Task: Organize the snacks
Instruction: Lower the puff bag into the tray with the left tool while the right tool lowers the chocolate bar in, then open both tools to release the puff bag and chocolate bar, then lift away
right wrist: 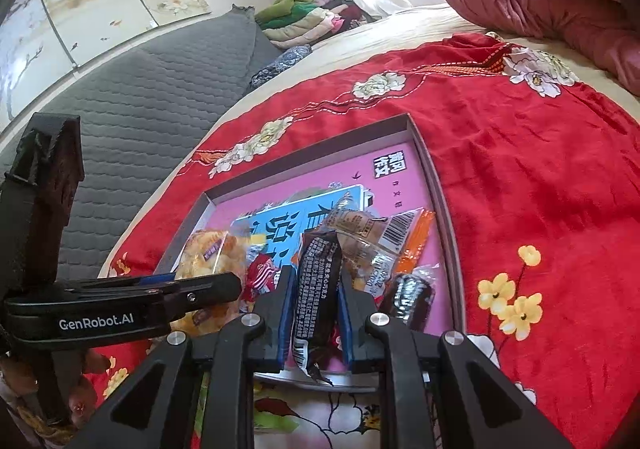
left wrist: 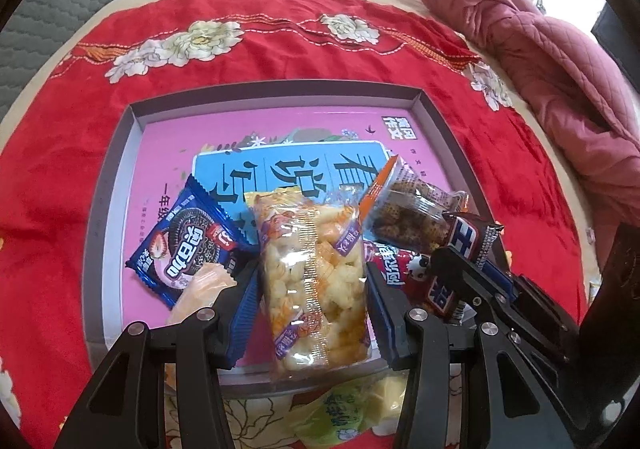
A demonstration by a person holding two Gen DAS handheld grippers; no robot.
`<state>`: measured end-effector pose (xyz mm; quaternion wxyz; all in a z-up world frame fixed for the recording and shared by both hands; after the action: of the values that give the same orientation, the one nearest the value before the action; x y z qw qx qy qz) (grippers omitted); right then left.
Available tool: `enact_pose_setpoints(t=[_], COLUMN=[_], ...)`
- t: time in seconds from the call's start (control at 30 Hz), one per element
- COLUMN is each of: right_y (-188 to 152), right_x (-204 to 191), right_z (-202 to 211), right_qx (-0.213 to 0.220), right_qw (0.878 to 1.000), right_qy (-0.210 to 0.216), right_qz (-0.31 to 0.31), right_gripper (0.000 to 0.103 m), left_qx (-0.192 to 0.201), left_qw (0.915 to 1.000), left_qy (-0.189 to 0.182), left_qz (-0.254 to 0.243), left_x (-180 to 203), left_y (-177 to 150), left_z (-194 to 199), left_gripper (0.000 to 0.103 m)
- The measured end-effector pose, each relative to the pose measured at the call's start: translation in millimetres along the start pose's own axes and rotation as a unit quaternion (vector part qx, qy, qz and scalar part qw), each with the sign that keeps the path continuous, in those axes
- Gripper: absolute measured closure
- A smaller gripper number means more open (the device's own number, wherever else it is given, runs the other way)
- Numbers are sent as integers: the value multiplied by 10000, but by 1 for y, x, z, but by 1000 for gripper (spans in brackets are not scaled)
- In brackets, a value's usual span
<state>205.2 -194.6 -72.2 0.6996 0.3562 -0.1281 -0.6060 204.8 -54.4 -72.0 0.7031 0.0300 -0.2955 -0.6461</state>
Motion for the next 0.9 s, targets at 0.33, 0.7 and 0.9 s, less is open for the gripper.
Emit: enact_pose_setpoints(t=[0.33, 0.7, 0.9], right_y=[2, 5, 6], right_x=[3, 10, 10], right_z=[2, 5, 6], right_qx=[55, 107, 150], right_qw=[9999, 9997, 9996], right_qy=[-122, -202, -217], right_qz=[-4, -100, -77], right_gripper=[80, 70, 70], left_qx=[11, 38, 57], left_qw=[10000, 9999, 9999], left_qy=[41, 101, 120], left_qz=[-2, 23, 33], left_x=[-2, -5, -7], left_y=[-2, -2, -1], left_z=[2, 5, 9], left_gripper=[51, 51, 51])
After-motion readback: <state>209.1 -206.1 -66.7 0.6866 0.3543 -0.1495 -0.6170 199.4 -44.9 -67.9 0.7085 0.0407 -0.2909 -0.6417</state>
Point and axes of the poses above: each gripper's, at about its wrist camera, not at the fingertips, and z roughly against the way its jaws point, x to its right, y to its top, the point moved 5 cm from there along -z, roughly the way its jaws point, and after that the axes turned 14 degrees about -y, right-handed, at the moved point
